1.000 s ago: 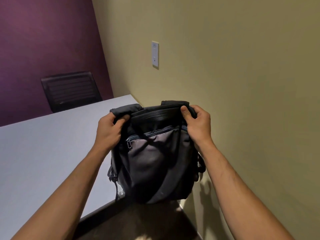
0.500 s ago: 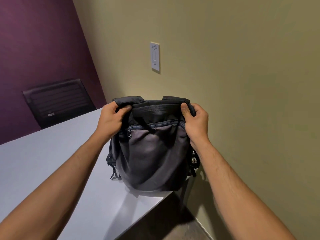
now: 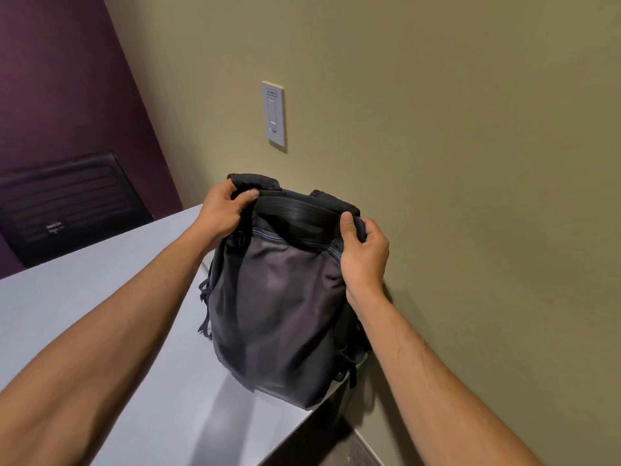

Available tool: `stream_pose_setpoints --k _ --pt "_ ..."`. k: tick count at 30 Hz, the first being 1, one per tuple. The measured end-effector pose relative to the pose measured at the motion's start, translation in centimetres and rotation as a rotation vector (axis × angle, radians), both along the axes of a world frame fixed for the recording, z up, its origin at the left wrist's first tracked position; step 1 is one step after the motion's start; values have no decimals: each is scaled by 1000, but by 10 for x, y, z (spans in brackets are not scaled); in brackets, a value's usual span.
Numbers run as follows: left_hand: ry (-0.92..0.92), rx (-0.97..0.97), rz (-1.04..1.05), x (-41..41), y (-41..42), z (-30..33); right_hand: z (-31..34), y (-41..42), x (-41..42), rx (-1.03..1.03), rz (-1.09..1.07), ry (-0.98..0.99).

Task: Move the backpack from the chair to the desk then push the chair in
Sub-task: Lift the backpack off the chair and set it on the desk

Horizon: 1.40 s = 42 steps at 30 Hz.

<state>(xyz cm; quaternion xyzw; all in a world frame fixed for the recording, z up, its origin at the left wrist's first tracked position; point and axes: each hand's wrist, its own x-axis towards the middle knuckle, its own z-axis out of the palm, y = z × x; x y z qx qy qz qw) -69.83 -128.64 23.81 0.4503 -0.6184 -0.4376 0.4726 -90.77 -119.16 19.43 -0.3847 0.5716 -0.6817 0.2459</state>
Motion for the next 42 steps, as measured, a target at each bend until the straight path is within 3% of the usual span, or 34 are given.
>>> stream_pose_setpoints --k 7,14,24,30,36,39,42 --pt "13 -23 -55 4 -11 -2 -4 10 16 -13 -17 -42" --pt "18 27 109 -17 -28 -19 -12 8 3 24 -56 -25" --pt "-201 -69 245 -29 -30 -54 -22 26 5 107 -62 81" --pt "-202 47 94 -26 -29 -58 -35 39 5 213 -46 110" --pt "-332 60 -14 -13 -12 -67 -33 42 8 232 -99 140" --pt "-369 12 -6 1 6 -78 -34 53 22 156 -219 241" --pt "-357 -58 44 16 32 -90 -38 63 36 5 -302 514"
